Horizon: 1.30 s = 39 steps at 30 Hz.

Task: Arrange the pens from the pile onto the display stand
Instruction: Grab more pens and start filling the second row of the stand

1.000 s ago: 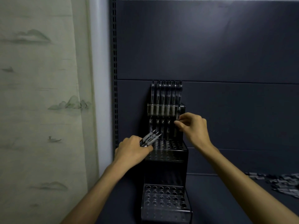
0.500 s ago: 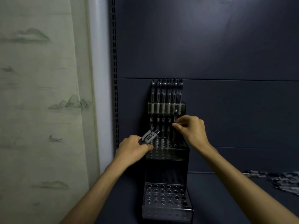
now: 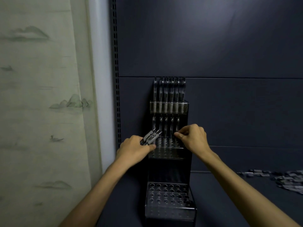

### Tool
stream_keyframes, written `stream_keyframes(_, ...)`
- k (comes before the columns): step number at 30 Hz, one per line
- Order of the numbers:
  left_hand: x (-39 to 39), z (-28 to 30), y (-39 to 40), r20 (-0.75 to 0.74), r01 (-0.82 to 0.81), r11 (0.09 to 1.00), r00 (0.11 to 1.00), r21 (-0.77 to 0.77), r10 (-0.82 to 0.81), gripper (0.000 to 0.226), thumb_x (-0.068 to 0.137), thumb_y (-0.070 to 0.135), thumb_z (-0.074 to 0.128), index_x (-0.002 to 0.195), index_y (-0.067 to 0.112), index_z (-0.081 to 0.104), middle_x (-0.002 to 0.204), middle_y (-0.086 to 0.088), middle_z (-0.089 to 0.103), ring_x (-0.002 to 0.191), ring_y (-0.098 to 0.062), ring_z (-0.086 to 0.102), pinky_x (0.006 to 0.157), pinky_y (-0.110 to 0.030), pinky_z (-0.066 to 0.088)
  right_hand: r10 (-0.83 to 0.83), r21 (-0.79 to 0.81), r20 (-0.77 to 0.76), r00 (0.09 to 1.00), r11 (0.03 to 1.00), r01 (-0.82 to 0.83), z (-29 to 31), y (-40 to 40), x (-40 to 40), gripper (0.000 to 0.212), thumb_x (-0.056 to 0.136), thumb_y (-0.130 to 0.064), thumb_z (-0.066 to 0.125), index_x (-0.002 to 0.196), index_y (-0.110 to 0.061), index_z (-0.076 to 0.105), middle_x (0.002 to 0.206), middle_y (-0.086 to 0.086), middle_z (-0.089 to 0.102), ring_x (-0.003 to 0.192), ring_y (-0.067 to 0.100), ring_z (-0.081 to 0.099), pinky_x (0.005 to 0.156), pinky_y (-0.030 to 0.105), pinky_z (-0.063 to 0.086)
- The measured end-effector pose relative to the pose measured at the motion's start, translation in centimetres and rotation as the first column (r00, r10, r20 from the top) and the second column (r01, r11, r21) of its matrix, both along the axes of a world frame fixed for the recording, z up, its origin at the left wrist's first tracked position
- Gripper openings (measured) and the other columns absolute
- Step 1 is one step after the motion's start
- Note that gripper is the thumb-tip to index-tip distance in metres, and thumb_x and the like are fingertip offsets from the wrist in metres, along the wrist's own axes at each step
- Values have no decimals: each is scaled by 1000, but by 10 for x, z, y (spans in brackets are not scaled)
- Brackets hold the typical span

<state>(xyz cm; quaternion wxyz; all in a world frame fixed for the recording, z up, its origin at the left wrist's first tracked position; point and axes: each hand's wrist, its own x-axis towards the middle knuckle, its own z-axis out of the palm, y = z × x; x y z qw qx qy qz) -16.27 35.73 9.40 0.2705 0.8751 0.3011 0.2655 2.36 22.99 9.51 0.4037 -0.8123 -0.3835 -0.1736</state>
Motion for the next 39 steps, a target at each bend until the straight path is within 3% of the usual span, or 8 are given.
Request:
stream_keyframes(6,-1,1,-2,3,-14,998,1000,54,14,37,83,48,72,61,24,55,55,11,56,58,-10,56,53,-26,33,-27,72,67,997,997,22,8,-12,-20,17,91,-33,72,84,-18,76,75,-8,70,76,8,66,66,25,44)
stream_keyframes(8,0,2,-2,8,-22,997,1000,71,21,32,82,48,72,65,25,58,57,11,58,60,-10,57,54,-26,34,98,164,-76,992,983,-85,16,-17,-36,15,91,-31,70,82,-20,75,74,-10,71,71,4,66,65,26,50)
stream_keyframes(12,4,4,-5,-6,-34,994,999,108,35,23,78,48,72,72,28,62,64,11,61,71,-16,63,58,-28,40,449,308,-481,753,891,-334,24,-20,-65,20,87,-31,76,90,-11,75,81,6,75,63,11,66,56,22,49)
stream_keyframes(16,8,6,-13,-11,-12,992,1000,125,13,22,77,48,71,75,27,65,67,9,64,73,-18,65,61,-30,44,529,327,-525,667,848,-417,21,-19,-71,33,89,-27,75,90,6,71,75,6,75,64,13,67,56,19,50)
stream_keyframes(24,4,2,-1,-49,1,992,999,127,5,29,76,54,76,92,30,71,75,13,66,79,-13,64,68,-29,50,551,403,-594,586,834,-377,25,-35,-47,18,90,-8,69,92,10,69,80,14,73,71,19,69,69,27,58)
stream_keyframes(29,6,3,-5,-50,11,987,999,160,-3,24,80,49,74,97,33,71,81,13,67,83,-14,65,78,-35,55,507,222,-430,747,861,-457,25,-38,-43,8,87,0,69,82,-6,73,74,8,70,70,17,68,77,33,61)
stream_keyframes(32,7,4,-8,-49,5,983,999,182,4,11,83,45,71,85,37,65,80,11,66,86,-19,66,80,-40,55,492,-47,-149,858,863,-504,29,-41,-48,4,88,-20,76,89,-22,79,79,-8,75,77,2,69,73,17,55)
stream_keyframes(39,8,6,-10,-8,-4,976,1000,219,6,9,83,41,69,89,33,69,79,12,67,84,-18,66,77,-41,56,506,-283,22,862,830,-480,39,-36,-56,16,90,-31,73,106,-32,78,97,-20,73,91,-9,63,79,12,48)
